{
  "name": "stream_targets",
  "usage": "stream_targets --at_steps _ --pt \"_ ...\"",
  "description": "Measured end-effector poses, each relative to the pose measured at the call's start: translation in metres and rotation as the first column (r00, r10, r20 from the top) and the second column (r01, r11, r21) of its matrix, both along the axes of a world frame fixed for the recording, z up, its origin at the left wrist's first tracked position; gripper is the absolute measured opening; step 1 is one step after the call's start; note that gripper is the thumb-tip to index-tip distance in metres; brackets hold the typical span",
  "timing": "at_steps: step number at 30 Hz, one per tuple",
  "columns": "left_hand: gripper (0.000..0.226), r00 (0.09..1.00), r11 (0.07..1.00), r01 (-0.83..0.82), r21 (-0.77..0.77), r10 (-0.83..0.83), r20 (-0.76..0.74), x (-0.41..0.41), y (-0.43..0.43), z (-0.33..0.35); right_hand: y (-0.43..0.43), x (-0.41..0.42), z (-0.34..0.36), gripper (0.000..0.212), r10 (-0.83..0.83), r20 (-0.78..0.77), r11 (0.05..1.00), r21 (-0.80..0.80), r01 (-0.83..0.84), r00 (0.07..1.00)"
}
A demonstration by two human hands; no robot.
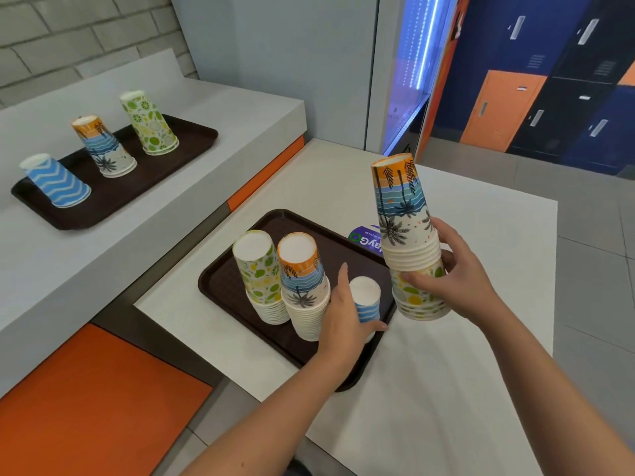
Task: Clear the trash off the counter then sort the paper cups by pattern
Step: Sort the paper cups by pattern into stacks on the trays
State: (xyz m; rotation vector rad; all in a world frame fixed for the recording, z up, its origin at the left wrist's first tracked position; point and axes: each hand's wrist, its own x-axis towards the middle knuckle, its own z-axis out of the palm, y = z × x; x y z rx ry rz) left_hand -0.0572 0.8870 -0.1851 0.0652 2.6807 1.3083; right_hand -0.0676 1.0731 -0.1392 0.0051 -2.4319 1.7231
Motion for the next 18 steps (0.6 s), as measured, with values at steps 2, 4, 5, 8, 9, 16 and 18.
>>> stream_targets --at_steps 2,4,5,8,9,16,18 --pt "0.120 0.997 0.998 0.025 0.066 -0.020 -0.077 0.004 0.002 0.013 0.000 0.000 0.005 0.089 0.008 -0.007 1.000 0.018 -0.008 1.000" --pt "0.106 0.981 0.992 0.039 0.122 -0.014 -0.196 0.007 0.002 0.034 0.000 -0.001 0.011 0.090 0.015 -0.020 1.000 0.028 -0.014 1.000" --pt "0.097 0.967 0.985 0.035 0.168 0.009 -0.254 0.007 0.002 0.045 0.000 -0.002 0.015 0.090 0.018 -0.028 0.999 0.033 -0.017 0.999" --pt "0.089 0.942 0.913 -0.001 0.408 0.138 -0.305 -0.001 0.000 0.087 -0.006 -0.006 0.033 0.091 0.047 -0.052 0.996 0.077 -0.043 0.998" --pt "0.093 0.946 0.880 -0.013 0.475 0.164 -0.278 -0.006 0.000 0.102 -0.009 -0.008 0.039 0.092 0.061 -0.062 0.994 0.093 -0.055 0.996" --pt "0.087 0.931 0.805 -0.102 0.585 0.285 -0.230 -0.057 -0.010 0.162 -0.040 -0.021 0.082 0.108 0.195 -0.131 0.966 0.195 -0.167 0.972" --pt "0.080 0.915 0.779 -0.127 0.615 0.331 -0.230 -0.064 -0.017 0.164 -0.046 -0.025 0.089 0.112 0.197 -0.141 0.966 0.196 -0.168 0.970"
